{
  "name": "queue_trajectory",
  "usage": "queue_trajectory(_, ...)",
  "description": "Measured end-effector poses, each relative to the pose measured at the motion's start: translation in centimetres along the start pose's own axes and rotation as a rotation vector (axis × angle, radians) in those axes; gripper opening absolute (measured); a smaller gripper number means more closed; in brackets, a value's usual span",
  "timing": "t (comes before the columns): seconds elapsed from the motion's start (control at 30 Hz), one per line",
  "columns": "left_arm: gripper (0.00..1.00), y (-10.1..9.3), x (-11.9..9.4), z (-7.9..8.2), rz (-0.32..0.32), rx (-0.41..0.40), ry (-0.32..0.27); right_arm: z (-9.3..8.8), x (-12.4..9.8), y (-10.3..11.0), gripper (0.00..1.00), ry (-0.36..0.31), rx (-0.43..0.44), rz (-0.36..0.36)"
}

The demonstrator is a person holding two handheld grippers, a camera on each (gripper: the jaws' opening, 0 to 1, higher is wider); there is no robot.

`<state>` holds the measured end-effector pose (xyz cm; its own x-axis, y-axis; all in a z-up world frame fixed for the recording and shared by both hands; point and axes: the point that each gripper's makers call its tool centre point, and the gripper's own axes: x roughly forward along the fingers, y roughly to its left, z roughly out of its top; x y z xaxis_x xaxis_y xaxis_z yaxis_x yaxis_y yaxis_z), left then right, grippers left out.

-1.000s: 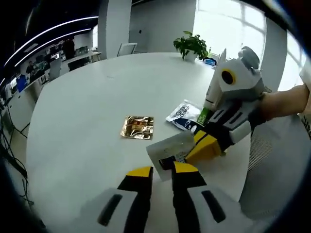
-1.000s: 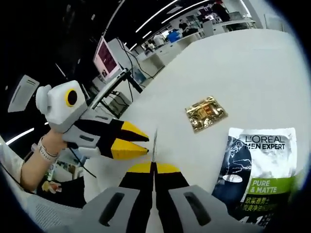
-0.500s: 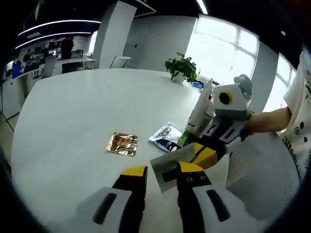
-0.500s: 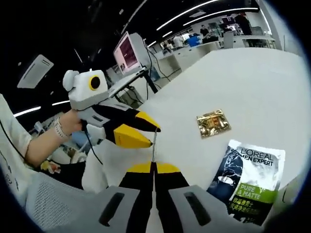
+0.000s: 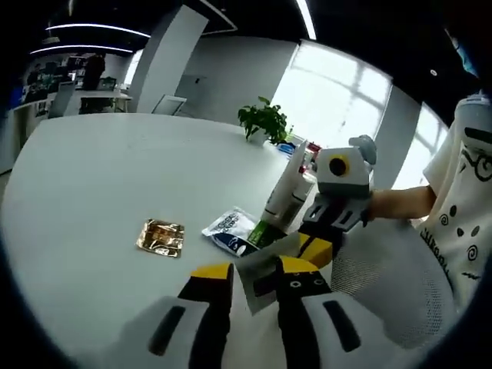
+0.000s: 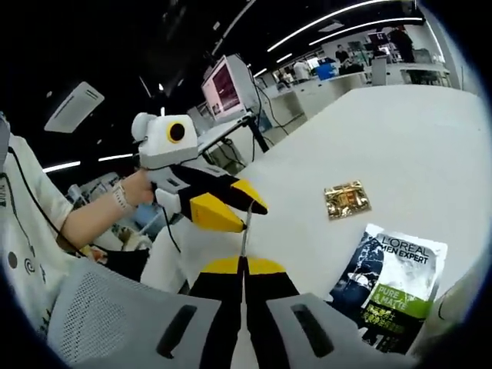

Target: Arrange the skincare products in the storage area until every visible bottle or jar stands upright without overlapping.

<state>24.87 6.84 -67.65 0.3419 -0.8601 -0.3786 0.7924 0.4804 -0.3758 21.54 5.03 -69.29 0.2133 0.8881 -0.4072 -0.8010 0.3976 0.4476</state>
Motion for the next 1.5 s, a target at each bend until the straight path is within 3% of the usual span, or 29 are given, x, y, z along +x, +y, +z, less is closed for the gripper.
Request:
queue_trajectory(0.33,0.09,-0.4,0.1,0.1,-0.01,-0.022,-0.004,-0.5,-0.4,-0.4,0.01,0.001,0.027,-0.017)
queue_trajectory(0.83,0.02,-1.5,0.4,0.4,-0.017,-0.036,-0.016,-0.5,-0.5,-0.6,0.01,-0.005,0.062,-0.019)
queue_trajectory(1.17,0.0,-0.6,-0.1,-0.3,-0.009,-0.011,0.009,-1.0,-0.8,-0.7,0.01,-0.001,0.081,-0.026)
queue_trajectory(1.27,0.0,-0.6,-0.1,-0.5,-0.002,-0.018,0.014,-1.2,-0.8,-0.8,0.01,0.019,0.068,-0.032)
queue_trajectory(1.5,0.0,-1.3,0.0,-1.9,-0.006,-0.037,0.09,-2.6,-0.3,-0.6,0.01,0.102,0.005,-0.044)
